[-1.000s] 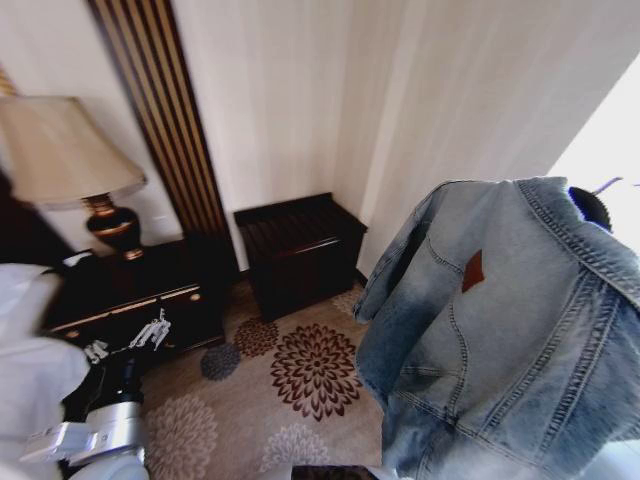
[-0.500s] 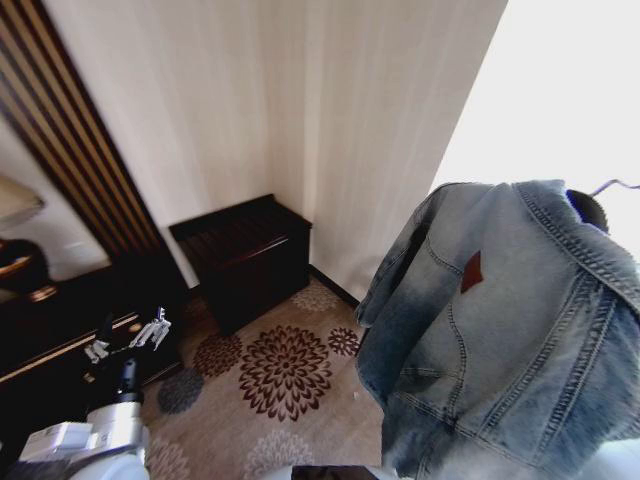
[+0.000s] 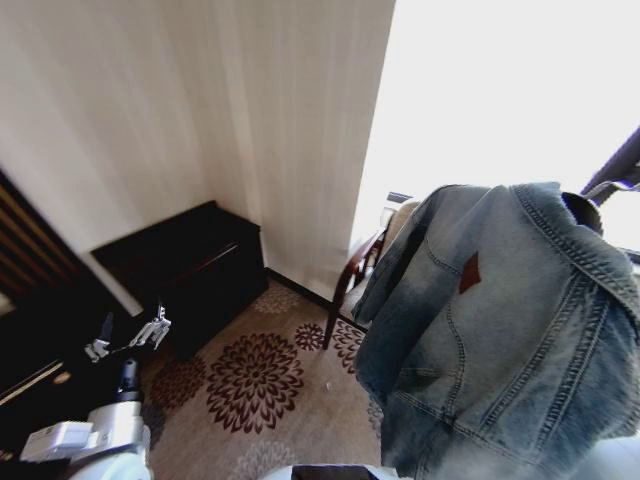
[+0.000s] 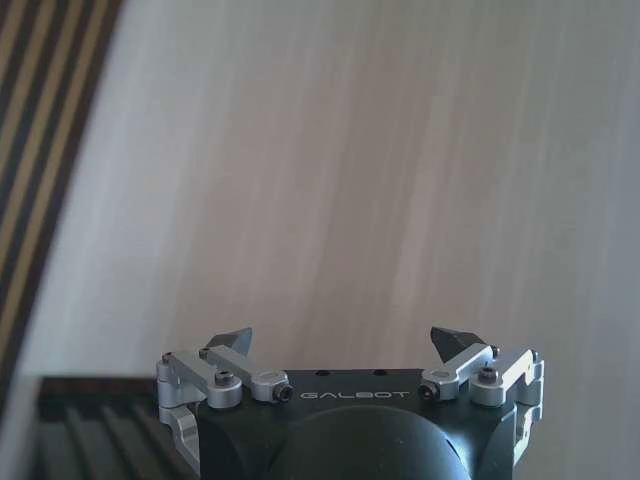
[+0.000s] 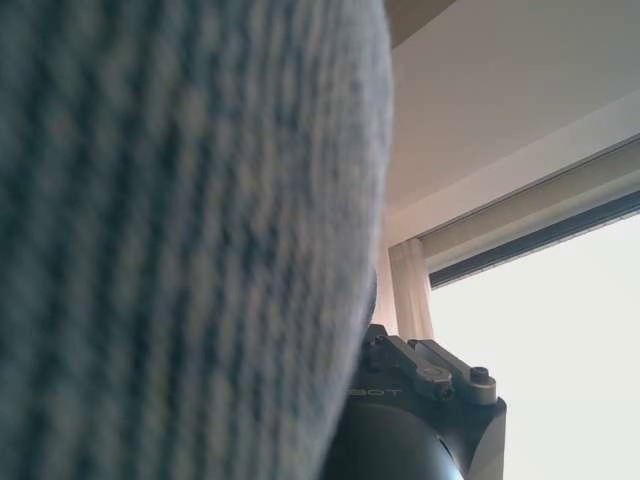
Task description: Pick up the clothes from the bed and hang them on the clothes hanger.
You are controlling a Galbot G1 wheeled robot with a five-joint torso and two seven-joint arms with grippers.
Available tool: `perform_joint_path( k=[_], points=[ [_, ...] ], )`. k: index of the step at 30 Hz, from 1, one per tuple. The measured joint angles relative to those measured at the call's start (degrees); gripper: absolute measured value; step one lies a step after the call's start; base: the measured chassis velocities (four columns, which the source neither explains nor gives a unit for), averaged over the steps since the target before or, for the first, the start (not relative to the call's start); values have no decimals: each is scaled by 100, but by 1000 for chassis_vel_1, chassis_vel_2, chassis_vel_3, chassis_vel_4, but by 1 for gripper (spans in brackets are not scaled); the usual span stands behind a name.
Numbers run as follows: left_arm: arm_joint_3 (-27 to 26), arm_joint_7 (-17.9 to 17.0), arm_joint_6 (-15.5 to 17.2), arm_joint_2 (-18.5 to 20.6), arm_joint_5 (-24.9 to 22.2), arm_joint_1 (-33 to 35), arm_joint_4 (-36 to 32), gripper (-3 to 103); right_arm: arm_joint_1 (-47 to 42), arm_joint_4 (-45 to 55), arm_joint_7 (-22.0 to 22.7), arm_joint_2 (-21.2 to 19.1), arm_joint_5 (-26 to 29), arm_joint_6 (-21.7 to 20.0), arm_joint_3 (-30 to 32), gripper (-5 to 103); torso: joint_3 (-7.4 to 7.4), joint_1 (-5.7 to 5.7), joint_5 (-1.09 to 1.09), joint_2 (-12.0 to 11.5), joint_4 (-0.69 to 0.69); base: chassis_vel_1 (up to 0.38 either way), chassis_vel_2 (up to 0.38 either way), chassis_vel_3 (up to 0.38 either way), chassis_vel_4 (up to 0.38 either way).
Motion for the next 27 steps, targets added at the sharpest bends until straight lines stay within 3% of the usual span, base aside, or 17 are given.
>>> perform_joint_path(
  k=[27],
  points=[
    [14,13,-10,-19,18,-23,0,100,31,-30,-1,19,-14,-5,-56,21,0,0,0,0,0,-124,-126,-128,-125]
  ],
)
